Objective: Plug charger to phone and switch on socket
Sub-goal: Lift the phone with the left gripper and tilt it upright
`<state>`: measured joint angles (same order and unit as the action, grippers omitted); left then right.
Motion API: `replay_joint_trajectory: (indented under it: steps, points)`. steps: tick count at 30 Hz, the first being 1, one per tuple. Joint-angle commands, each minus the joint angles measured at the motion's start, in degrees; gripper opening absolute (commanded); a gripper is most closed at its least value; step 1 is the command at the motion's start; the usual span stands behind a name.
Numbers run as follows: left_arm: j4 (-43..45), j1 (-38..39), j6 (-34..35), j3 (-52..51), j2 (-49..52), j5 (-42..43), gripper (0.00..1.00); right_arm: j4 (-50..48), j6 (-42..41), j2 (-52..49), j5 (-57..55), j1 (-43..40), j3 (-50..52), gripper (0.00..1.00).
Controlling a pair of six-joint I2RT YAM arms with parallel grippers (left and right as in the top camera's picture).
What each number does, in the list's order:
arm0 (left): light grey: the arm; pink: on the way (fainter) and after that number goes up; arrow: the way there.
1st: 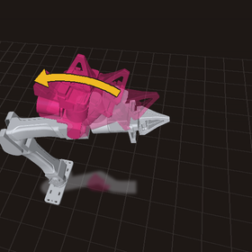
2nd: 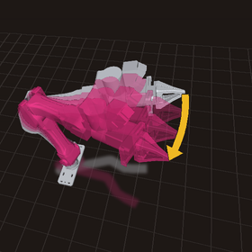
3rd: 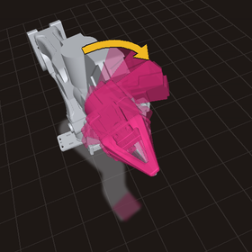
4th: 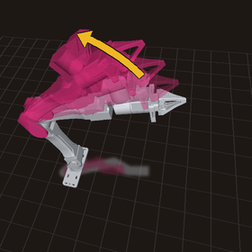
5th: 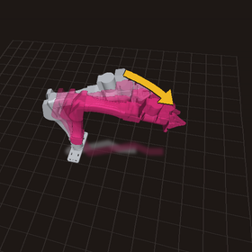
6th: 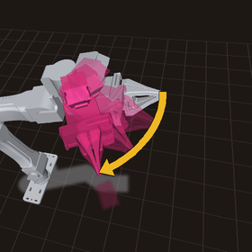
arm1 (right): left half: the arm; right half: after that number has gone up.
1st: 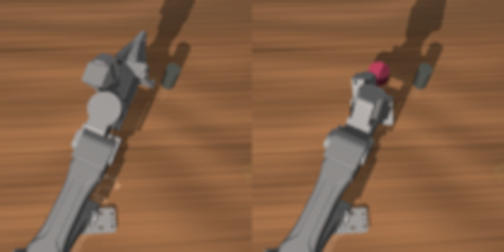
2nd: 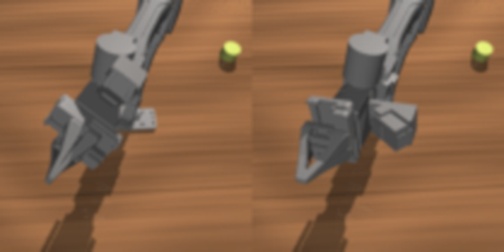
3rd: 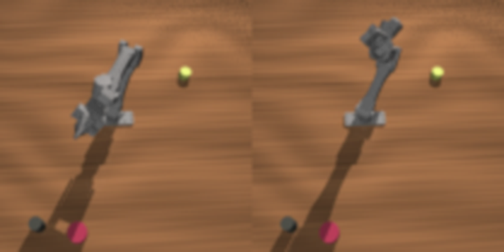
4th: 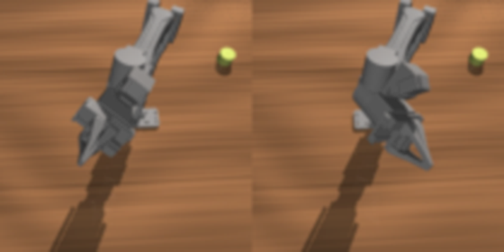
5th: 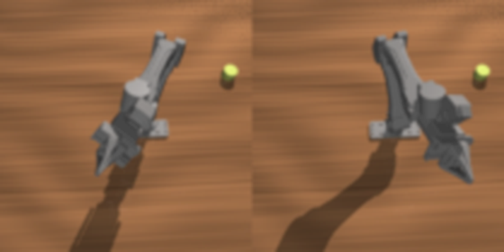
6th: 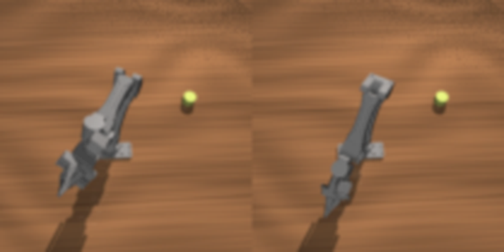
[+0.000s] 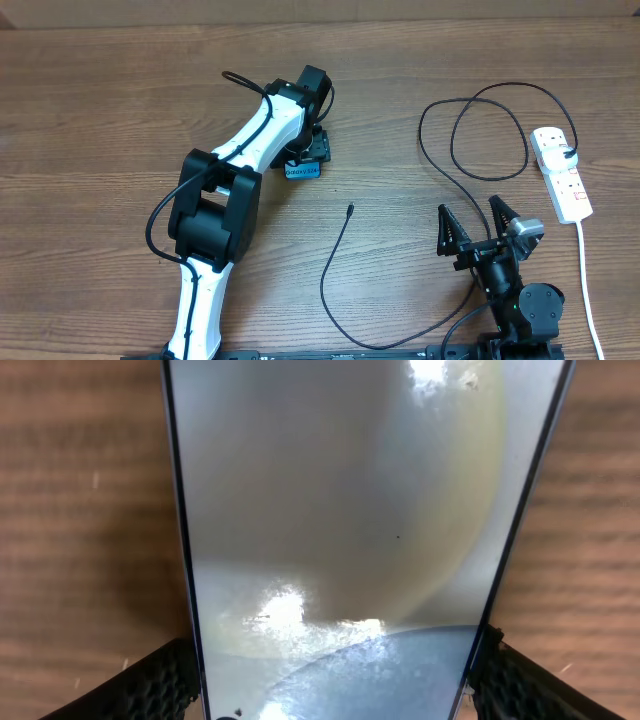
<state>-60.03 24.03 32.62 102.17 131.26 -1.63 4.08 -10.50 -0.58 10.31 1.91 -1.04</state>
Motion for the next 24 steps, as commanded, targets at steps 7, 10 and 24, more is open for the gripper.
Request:
replay_joint_trajectory:
  steps: [7,10,24]
  points:
    - [-12.2,0.4,-1.4,-2.8,4.3,-0.9,0.76,-0.3,0.1,0.4,0.1,0.0,0.6,1.0]
    - [-15.9,0.4,-1.7,-2.8,4.3,-0.9,0.77,-0.3,0.1,0.4,0.1,0.0,0.6,1.0]
    - [-10.4,0.4,-3.1,-2.8,4.3,-2.0,1.0,-0.3,0.1,0.4,0.1,0.0,0.6,1.0]
